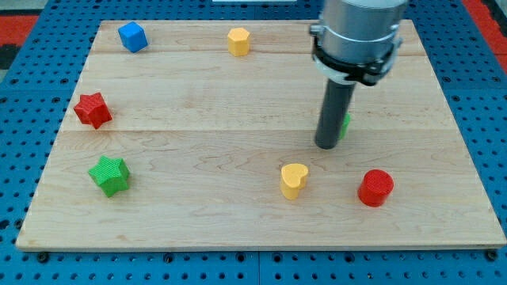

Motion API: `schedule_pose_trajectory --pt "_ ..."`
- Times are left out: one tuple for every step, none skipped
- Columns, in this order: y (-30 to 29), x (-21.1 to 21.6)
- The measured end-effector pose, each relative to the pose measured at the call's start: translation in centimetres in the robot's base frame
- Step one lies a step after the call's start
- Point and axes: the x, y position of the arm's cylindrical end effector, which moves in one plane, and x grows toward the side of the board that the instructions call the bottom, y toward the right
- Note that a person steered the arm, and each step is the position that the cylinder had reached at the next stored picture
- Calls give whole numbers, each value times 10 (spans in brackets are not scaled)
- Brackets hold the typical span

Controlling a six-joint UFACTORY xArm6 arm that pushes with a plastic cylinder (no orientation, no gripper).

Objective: Place the green circle parallel to the red star

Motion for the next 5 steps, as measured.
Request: schedule_pose_trajectory --pt "24 -23" --pt "51 -26" --pt "41 -25" --pt "40 -27" --pt "40 -28"
